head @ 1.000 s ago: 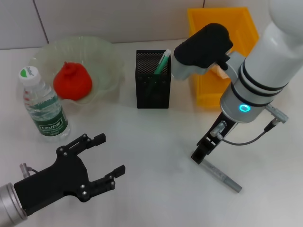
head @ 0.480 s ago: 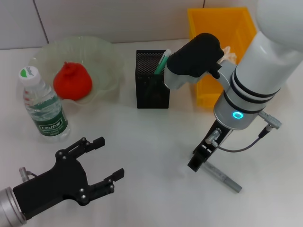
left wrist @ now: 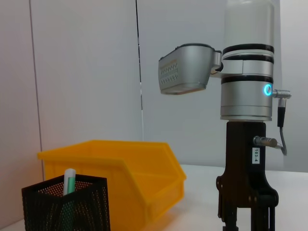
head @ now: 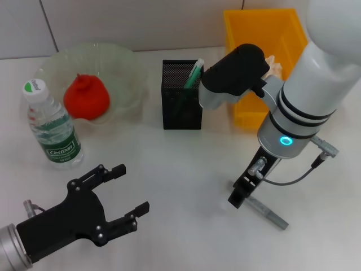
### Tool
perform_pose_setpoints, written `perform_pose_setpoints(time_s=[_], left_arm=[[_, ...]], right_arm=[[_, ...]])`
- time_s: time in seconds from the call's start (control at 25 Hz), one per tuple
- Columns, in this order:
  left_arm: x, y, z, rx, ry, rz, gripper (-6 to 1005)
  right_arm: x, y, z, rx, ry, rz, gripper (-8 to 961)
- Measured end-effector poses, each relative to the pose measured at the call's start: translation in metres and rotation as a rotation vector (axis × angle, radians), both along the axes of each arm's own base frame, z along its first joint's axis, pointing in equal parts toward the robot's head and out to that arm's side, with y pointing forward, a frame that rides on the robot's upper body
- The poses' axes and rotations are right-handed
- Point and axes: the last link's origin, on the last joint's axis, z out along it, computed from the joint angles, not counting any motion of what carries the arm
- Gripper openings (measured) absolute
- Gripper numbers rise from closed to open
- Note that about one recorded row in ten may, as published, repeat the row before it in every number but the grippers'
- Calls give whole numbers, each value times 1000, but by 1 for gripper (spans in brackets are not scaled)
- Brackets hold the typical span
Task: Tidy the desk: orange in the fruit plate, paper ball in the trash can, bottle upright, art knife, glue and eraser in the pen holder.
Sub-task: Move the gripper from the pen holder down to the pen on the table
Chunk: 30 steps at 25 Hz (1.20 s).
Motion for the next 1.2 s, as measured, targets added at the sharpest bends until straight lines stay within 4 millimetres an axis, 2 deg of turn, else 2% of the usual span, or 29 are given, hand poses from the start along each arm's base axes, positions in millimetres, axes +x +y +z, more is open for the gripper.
perform_pose_setpoints(time_s=[0.24, 0.36, 1.2], left_arm=[[-1, -1, -1, -7, 6, -3, 815], [-1, -2, -1, -9, 7, -3, 815], [0, -3, -2, -15, 9, -7, 814]], right_arm=[[6, 0, -3, -10, -15, -19, 704], [6, -1, -5, -14, -16, -14, 496], [12, 1, -6, -3, -7, -37, 388]])
